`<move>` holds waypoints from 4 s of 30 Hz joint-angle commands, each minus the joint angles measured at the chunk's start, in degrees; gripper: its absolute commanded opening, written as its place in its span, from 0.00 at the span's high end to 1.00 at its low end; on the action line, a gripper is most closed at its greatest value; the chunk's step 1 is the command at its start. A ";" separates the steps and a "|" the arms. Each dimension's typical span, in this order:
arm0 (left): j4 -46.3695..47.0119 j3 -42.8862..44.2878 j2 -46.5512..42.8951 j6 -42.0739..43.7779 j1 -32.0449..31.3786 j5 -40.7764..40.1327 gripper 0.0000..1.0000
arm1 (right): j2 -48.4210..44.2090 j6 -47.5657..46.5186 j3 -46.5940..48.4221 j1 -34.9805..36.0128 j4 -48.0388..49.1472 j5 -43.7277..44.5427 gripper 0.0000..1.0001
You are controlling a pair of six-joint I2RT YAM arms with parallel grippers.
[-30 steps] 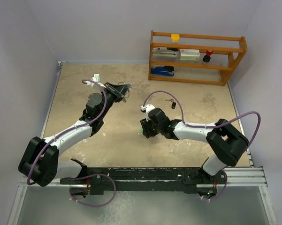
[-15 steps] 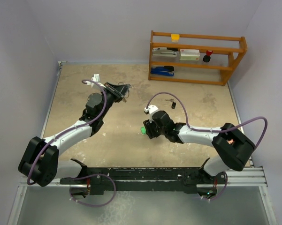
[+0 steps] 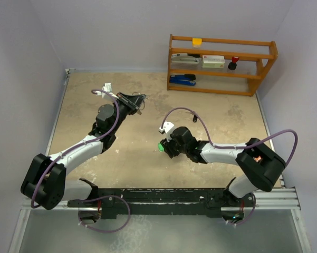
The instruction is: Put the keys on the keyring
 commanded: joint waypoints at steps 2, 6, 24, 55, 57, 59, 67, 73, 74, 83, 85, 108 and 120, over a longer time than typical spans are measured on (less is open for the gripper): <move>4.24 -0.35 -0.82 0.73 0.37 0.68 1.00 | 1.85 -5.83 2.24 -0.13 1.09 -5.43 0.54; 4.22 -0.36 -0.81 0.80 0.45 0.68 1.00 | 2.59 -7.64 2.73 -0.14 0.96 -9.23 0.58; 4.63 -0.62 -0.83 0.58 0.90 1.03 1.00 | 6.60 -11.03 4.89 -0.16 0.34 -10.63 0.84; 8.75 0.32 -1.65 -0.22 1.25 6.43 1.00 | -11.14 -7.40 -7.49 -0.16 25.76 -1.97 1.00; 9.71 0.68 -1.13 -0.51 1.25 7.77 1.00 | -11.73 -8.22 -7.62 -0.16 27.74 -0.67 1.00; 10.81 0.95 -0.65 -1.13 1.24 9.07 1.00 | -12.06 -8.66 -7.85 -0.14 29.85 -0.15 1.00; 11.85 2.56 1.03 -0.39 -0.80 11.40 1.00 | -10.28 -11.27 -4.08 -0.15 35.76 2.70 1.00; 7.81 5.22 1.20 2.70 -3.04 11.20 1.00 | -6.16 -14.14 2.01 -0.11 37.24 6.43 1.00; 7.47 5.34 1.19 2.87 -3.35 11.02 1.00 | -5.55 -14.55 2.71 -0.15 38.10 7.06 1.00; 5.21 5.62 0.56 4.79 -4.55 9.59 1.00 | -2.72 -17.23 6.76 -0.13 43.64 10.09 1.00; 4.85 5.51 0.45 5.06 -4.64 9.48 1.00 | -2.44 -18.16 6.27 -0.11 45.96 10.23 1.00; 7.92 4.30 1.52 4.28 -4.73 8.33 1.00 | 0.27 -18.39 1.15 0.00 62.88 9.23 1.00; 9.17 4.30 2.73 4.15 -5.07 8.40 1.00 | 0.35 -15.17 2.32 0.44 63.43 9.27 1.00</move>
